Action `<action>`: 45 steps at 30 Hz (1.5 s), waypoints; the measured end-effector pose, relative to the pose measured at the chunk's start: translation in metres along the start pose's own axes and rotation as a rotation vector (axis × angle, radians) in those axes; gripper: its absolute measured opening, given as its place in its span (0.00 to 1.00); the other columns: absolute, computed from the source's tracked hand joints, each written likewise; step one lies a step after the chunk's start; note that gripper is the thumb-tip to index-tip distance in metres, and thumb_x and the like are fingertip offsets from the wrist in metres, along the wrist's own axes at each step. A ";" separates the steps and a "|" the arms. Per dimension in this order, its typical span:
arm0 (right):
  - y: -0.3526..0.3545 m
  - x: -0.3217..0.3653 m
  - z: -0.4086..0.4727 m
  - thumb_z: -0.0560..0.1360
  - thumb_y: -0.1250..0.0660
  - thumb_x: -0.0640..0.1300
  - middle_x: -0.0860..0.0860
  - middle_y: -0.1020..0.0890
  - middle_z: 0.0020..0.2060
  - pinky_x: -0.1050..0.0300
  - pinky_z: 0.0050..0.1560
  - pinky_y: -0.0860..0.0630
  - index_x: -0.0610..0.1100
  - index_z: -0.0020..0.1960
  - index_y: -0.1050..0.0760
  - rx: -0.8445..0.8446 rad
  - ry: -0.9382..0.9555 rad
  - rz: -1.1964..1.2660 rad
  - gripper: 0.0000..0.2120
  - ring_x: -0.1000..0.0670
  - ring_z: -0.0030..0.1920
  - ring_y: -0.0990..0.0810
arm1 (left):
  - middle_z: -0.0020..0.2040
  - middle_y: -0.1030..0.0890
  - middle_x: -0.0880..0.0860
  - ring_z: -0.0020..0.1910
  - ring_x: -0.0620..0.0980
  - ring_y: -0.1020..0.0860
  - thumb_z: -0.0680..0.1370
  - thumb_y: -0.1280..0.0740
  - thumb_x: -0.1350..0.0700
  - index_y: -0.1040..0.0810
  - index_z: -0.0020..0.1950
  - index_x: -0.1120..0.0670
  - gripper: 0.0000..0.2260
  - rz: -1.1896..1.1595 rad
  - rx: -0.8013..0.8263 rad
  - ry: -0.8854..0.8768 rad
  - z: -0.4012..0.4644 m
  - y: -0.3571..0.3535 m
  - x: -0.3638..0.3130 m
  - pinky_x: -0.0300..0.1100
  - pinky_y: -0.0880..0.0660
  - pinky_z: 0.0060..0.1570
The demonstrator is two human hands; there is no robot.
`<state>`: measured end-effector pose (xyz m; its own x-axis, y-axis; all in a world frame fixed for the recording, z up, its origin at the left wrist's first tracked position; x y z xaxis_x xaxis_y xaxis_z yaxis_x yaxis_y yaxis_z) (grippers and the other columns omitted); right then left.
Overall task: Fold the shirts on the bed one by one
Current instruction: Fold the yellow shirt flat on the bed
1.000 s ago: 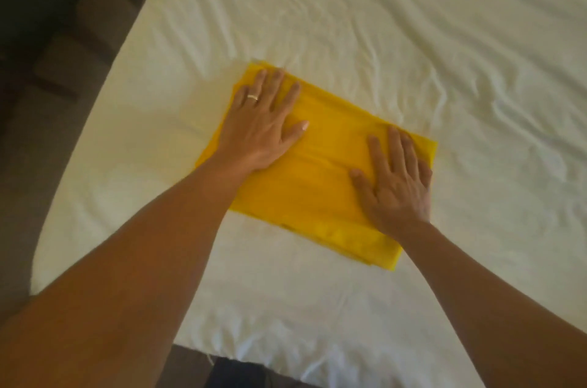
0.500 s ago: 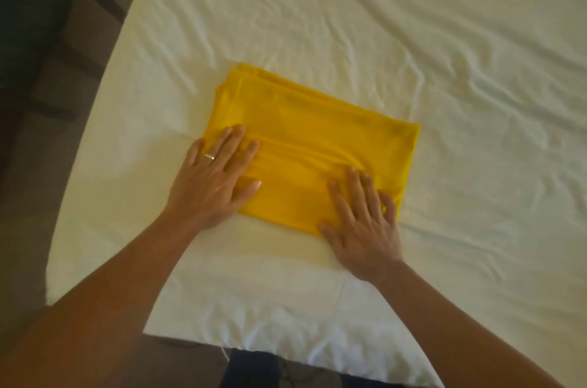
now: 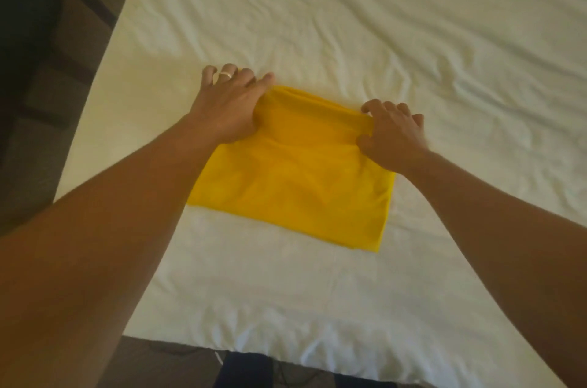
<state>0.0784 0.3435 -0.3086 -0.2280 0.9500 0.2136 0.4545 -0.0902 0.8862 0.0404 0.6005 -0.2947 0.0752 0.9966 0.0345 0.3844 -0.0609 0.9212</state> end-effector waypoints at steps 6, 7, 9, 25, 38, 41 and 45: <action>0.039 0.009 -0.014 0.74 0.38 0.45 0.51 0.27 0.45 0.51 0.53 0.42 0.48 0.48 0.24 -0.123 0.018 0.100 0.05 0.49 0.49 0.33 | 0.43 0.29 0.50 0.53 0.60 0.28 0.78 0.38 0.53 0.23 0.46 0.51 0.06 -0.178 -0.231 -0.039 -0.027 0.051 0.009 0.53 0.39 0.51; 0.053 0.015 -0.019 0.73 0.38 0.45 0.52 0.28 0.44 0.51 0.52 0.42 0.48 0.45 0.26 -0.177 0.043 0.104 0.04 0.49 0.48 0.34 | 0.41 0.29 0.50 0.51 0.60 0.28 0.77 0.38 0.52 0.23 0.44 0.52 0.07 -0.194 -0.273 -0.043 -0.036 0.064 0.013 0.52 0.40 0.49; 0.089 0.030 -0.032 0.69 0.40 0.47 0.53 0.29 0.41 0.52 0.50 0.42 0.46 0.41 0.28 -0.317 0.117 0.167 0.05 0.49 0.44 0.34 | 0.39 0.28 0.51 0.47 0.60 0.27 0.74 0.40 0.50 0.22 0.42 0.54 0.10 -0.200 -0.359 -0.032 -0.057 0.094 0.023 0.51 0.38 0.46; -0.015 0.047 -0.204 0.64 0.26 0.38 0.50 0.24 0.40 0.49 0.46 0.38 0.47 0.45 0.25 -0.202 0.215 -0.026 0.13 0.41 0.39 0.22 | 0.44 0.22 0.55 0.40 0.60 0.22 0.71 0.31 0.61 0.22 0.49 0.54 0.08 -0.085 -0.330 -0.207 -0.248 -0.025 -0.028 0.50 0.28 0.38; -0.059 0.024 -0.218 0.77 0.34 0.47 0.43 0.22 0.59 0.49 0.53 0.27 0.43 0.60 0.21 0.023 -0.405 0.344 0.14 0.39 0.57 0.22 | 0.57 0.24 0.53 0.57 0.58 0.24 0.75 0.31 0.40 0.25 0.66 0.49 0.23 -0.636 -0.102 0.322 -0.236 -0.054 0.040 0.52 0.26 0.51; -0.060 0.000 -0.197 0.77 0.32 0.47 0.43 0.23 0.62 0.50 0.55 0.28 0.43 0.66 0.26 -0.060 -0.566 0.563 0.19 0.39 0.61 0.24 | 0.65 0.27 0.58 0.64 0.62 0.28 0.74 0.28 0.39 0.32 0.72 0.52 0.32 -0.973 0.024 0.751 -0.233 -0.092 0.059 0.59 0.28 0.62; -0.084 -0.013 -0.173 0.75 0.28 0.49 0.42 0.21 0.60 0.47 0.50 0.25 0.40 0.67 0.27 -0.002 -0.779 0.962 0.24 0.41 0.55 0.23 | 0.61 0.25 0.55 0.58 0.58 0.25 0.74 0.24 0.46 0.34 0.72 0.56 0.33 -1.433 0.035 0.999 -0.223 -0.108 0.042 0.52 0.26 0.57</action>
<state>-0.1057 0.2866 -0.3148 0.7710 0.4221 0.4769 0.1523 -0.8493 0.5055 -0.2029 0.6615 -0.3066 -0.8541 -0.0939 -0.5116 -0.3473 0.8350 0.4267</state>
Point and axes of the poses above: each hand's wrist, its own z-axis towards the middle knuckle, its own y-axis out of the back of the hand, x = y × z, the point moved 9 cm from there along z, towards the middle knuckle
